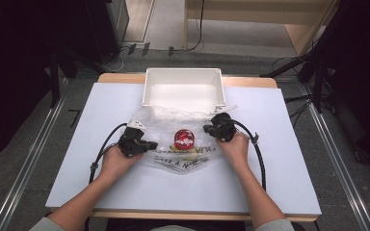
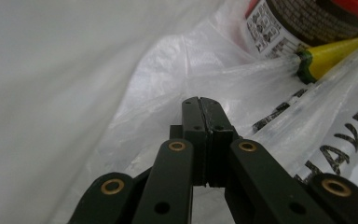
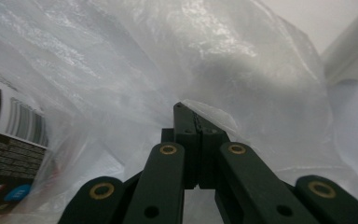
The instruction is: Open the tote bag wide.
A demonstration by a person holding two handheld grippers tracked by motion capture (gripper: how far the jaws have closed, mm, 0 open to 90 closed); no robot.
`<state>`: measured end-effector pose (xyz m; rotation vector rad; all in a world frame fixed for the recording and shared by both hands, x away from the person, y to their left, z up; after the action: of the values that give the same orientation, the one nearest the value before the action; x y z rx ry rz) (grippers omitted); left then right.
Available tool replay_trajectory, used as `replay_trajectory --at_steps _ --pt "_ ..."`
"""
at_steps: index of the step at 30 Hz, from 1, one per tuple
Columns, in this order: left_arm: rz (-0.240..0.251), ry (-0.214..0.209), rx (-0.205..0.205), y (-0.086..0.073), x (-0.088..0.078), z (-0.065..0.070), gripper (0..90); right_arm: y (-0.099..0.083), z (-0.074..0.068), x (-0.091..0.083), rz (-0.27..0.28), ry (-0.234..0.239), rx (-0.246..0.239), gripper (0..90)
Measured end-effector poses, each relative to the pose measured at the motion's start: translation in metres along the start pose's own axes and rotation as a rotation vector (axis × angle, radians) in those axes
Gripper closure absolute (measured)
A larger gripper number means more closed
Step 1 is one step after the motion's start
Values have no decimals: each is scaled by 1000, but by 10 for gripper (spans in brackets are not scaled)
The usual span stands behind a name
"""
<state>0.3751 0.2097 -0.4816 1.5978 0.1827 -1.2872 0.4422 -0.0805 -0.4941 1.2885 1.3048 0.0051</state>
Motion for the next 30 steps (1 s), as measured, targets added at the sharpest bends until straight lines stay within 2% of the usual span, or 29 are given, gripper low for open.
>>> replay_trajectory --at_steps 6,12,26,30 --pt "-16 -17 18 -10 -7 3 900 -2 4 -3 5 -28 -1 900" --pt "-20 -31 10 -19 -15 2 900 -7 12 -9 17 -61 14 900" --pt "-38 -48 20 -33 -26 2 900 -15 26 -22 23 -90 44 900" --pt "-33 -52 10 -36 -29 2 900 -17 32 -26 31 -103 55 900"
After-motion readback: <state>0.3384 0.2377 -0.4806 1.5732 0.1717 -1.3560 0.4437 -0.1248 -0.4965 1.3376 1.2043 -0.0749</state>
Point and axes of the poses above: each handheld gripper's, and its own axes: x roughly forward along the jaws, y roughly out of its top, z roughly to its right, the point moved 3 cm from there along x, roughly forward along the jaws, and after that the axes turned 9 degrees about y, right-handed, at the moved point
